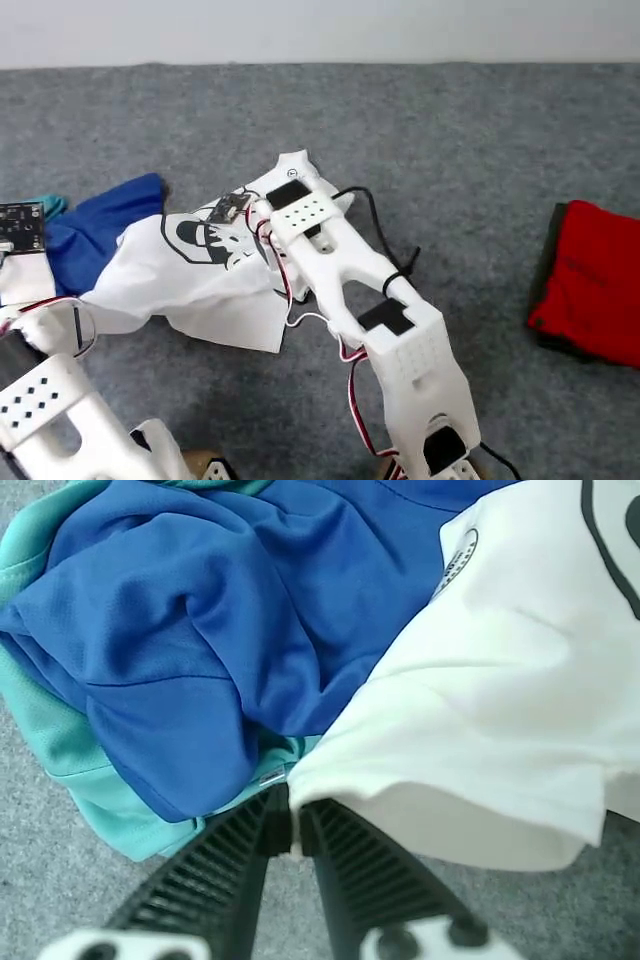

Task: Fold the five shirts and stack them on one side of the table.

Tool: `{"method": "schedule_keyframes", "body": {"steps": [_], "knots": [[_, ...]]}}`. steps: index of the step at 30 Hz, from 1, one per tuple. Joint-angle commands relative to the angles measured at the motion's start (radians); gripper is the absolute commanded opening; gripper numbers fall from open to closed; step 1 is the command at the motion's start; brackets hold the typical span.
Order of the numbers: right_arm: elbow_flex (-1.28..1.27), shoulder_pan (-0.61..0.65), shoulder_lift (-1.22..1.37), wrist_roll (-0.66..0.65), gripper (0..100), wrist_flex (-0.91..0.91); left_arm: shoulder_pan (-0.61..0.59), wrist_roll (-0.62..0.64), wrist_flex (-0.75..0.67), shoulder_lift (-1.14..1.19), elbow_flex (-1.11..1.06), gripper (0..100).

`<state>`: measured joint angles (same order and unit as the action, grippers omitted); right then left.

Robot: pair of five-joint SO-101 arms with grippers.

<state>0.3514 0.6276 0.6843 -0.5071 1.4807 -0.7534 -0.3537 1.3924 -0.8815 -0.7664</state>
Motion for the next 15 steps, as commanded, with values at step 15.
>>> {"method": "schedule_keyframes", "body": {"steps": [15], "knots": [[0.081,-0.105,-0.021,0.035,0.9,0.097,-0.002,0.008,-0.017,-0.014,0.002,1]]}}
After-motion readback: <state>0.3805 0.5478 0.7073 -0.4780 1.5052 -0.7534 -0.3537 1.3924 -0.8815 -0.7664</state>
